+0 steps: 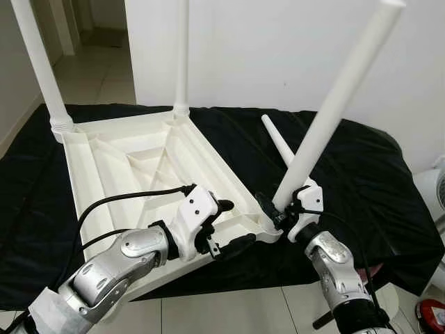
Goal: Building children table
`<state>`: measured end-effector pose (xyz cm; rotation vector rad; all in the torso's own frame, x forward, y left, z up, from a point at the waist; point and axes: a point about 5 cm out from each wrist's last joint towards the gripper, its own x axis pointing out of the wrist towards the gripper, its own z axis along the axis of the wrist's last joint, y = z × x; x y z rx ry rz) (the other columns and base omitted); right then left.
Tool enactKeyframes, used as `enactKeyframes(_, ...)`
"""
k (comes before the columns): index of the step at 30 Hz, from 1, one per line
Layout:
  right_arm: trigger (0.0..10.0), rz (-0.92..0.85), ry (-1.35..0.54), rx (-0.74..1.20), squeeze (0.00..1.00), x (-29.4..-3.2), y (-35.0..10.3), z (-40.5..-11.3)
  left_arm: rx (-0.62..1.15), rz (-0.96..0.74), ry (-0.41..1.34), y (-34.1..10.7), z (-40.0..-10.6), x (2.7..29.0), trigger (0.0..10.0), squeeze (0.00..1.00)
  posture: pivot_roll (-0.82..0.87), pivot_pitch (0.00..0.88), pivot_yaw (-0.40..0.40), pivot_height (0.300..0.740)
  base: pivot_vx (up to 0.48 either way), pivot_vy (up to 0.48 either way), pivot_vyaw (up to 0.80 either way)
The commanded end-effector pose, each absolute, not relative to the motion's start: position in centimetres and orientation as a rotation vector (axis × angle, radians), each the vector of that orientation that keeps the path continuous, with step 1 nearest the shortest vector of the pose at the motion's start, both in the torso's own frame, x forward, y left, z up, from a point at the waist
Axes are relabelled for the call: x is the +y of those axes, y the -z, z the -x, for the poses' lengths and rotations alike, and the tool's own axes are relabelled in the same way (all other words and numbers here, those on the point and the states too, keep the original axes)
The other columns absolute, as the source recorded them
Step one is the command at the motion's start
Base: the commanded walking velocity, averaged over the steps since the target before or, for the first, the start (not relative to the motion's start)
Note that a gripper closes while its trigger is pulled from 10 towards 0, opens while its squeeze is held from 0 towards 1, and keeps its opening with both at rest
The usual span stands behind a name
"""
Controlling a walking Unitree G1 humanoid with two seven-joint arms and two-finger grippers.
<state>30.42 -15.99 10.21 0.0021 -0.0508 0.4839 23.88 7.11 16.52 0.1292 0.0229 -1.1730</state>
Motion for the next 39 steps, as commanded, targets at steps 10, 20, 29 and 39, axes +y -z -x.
enactKeyframes(10, 10.0, -0.082, -0.399, 0.194, 0.0, -16.7, -6.2, -29.5, 0.029, -0.143, 1.265, -16.5, -23.4, 7.1, 10.0, 0.0, 0.0, 0.0, -0.07, 0.74, 0.0, 0.0, 0.0)
enactKeyframes(20, 10.0, -0.102, -0.285, 0.113, 0.0, -15.6, -7.2, -29.5, 0.02, -0.139, 1.257, -16.6, -23.5, 7.0, 10.0, 0.0, -0.01, 0.0, -0.078, 0.74, 0.0, 0.0, 0.0)
enactKeyframes(29, 10.0, -0.149, -0.044, 0.083, 0.0, -13.7, -8.5, -29.9, 0.013, -0.134, 1.246, -16.6, -23.5, 7.0, 10.0, 0.0, -0.01, 0.0, -0.086, 0.74, 0.0, 0.0, 0.0)
enactKeyframes(39, 10.0, -0.231, 0.137, 0.036, 0.0, -12.1, -10.6, -31.0, 0.005, -0.125, 1.256, -16.6, -23.5, 6.4, 10.0, 0.0, -0.02, 0.0, -0.082, 0.74, 0.0, 0.0, 0.0)
